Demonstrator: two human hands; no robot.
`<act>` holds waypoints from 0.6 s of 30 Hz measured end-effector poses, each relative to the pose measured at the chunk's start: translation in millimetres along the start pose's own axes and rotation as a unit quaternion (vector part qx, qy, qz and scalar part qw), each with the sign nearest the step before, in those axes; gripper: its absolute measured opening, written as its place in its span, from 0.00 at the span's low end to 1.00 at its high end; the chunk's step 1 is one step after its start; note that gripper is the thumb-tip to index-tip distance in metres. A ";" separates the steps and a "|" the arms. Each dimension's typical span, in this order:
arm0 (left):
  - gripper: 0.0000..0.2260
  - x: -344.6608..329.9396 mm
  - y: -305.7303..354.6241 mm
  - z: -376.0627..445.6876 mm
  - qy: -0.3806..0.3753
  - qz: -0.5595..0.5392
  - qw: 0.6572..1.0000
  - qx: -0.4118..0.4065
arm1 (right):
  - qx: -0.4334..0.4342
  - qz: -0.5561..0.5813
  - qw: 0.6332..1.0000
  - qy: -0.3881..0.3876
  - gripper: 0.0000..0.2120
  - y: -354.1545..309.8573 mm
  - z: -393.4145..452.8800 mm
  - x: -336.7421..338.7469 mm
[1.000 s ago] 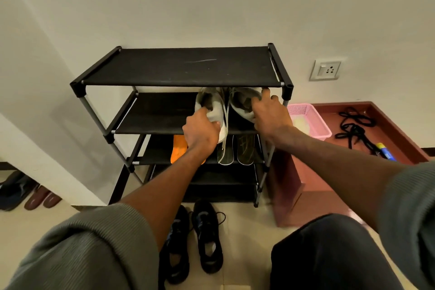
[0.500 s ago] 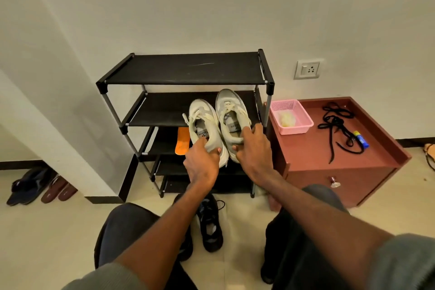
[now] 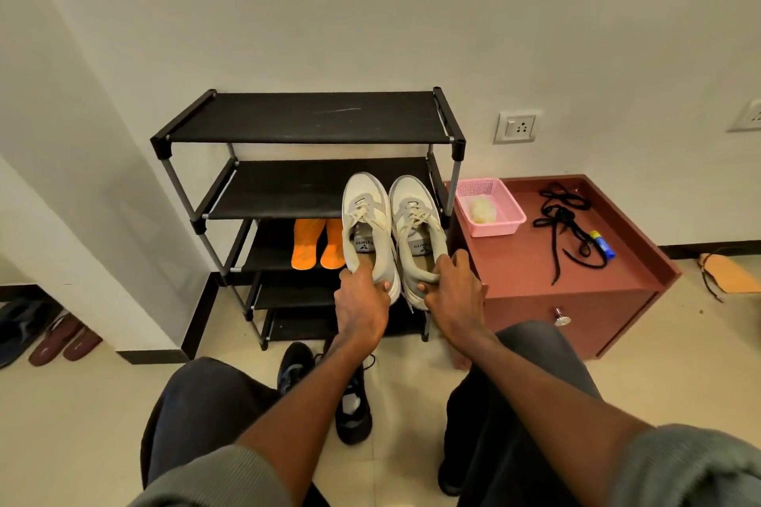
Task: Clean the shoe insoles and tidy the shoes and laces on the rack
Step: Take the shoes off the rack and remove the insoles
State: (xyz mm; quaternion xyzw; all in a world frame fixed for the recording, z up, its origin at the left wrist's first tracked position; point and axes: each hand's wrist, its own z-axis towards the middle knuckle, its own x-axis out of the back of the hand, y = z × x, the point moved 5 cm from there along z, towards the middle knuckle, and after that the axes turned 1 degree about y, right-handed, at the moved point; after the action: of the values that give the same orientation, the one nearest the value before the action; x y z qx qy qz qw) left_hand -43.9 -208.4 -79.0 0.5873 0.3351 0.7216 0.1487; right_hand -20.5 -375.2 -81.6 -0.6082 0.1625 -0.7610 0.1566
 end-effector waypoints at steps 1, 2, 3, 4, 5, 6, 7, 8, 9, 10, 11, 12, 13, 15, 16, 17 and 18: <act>0.12 -2.0 1.6 4.1 -0.004 0.009 1.000 -0.002 | -0.002 -0.001 1.000 -0.002 0.15 0.9 4.5 -1.2; 0.13 -4.5 2.2 8.9 -0.008 0.014 1.000 -0.002 | -0.005 -0.002 1.000 -0.003 0.15 1.7 9.6 -2.0; 0.13 -6.8 2.6 13.4 -0.013 0.017 1.000 0.000 | -0.005 -0.005 1.000 -0.004 0.14 2.5 14.3 -2.5; 0.14 -10.2 3.1 18.6 -0.017 0.022 1.000 0.003 | -0.001 -0.010 1.000 -0.004 0.14 3.3 19.9 -3.7; 0.14 -13.3 3.8 23.1 -0.020 0.027 0.999 0.007 | 0.005 -0.015 1.000 -0.005 0.13 4.0 24.9 -5.2; 0.15 -16.8 4.0 26.5 -0.023 0.032 0.999 0.012 | 0.010 -0.018 1.000 -0.006 0.13 5.1 28.7 -7.1; 0.15 -20.3 4.2 28.6 -0.025 0.035 0.999 0.016 | 0.012 -0.018 1.000 -0.007 0.13 6.5 31.0 -9.0; 0.15 -22.7 3.9 29.0 -0.024 0.036 0.999 0.019 | 0.014 -0.020 1.000 -0.007 0.13 7.8 31.7 -10.7; 0.15 -25.2 3.1 28.6 -0.023 0.037 0.999 0.021 | 0.014 -0.020 1.000 -0.004 0.13 9.7 31.3 -12.6; 0.15 -26.2 2.0 27.9 -0.018 0.035 0.999 0.021 | 0.015 -0.016 1.000 0.002 0.13 11.2 30.6 -14.4; 0.15 -26.7 0.3 26.3 -0.013 0.032 0.999 0.020 | 0.017 -0.005 1.000 0.010 0.13 12.5 28.2 -15.4; 0.14 -26.6 -2.0 23.3 -0.007 0.028 0.999 0.017 | 0.018 0.009 1.000 0.018 0.13 13.3 24.9 -16.1; 0.14 -25.2 -3.8 19.4 -0.002 0.023 1.000 0.013 | 0.020 0.021 0.999 0.026 0.13 13.2 21.0 -15.9; 0.13 -21.7 -6.2 6.6 0.008 0.014 1.000 0.006 | 0.017 0.043 0.998 0.036 0.13 13.7 10.3 -14.5; 0.12 -20.3 -8.2 -2.6 0.009 0.010 1.000 0.005 | 0.015 0.053 0.998 0.038 0.13 13.4 1.8 -13.4; 0.12 -18.9 -10.7 -13.6 0.006 0.011 1.000 0.005 | 0.013 0.060 0.997 0.036 0.14 12.9 -9.5 -12.4; 0.11 -17.9 -13.3 -24.1 0.004 0.015 1.000 0.005 | 0.013 0.063 0.997 0.032 0.14 12.6 -20.1 -12.0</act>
State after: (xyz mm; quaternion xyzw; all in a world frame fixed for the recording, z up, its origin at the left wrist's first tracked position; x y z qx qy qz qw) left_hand -64.4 -216.9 -103.2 0.5902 0.3302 0.7244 0.1336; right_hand -37.0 -380.2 -101.8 -0.5703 0.1954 -0.7706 0.2068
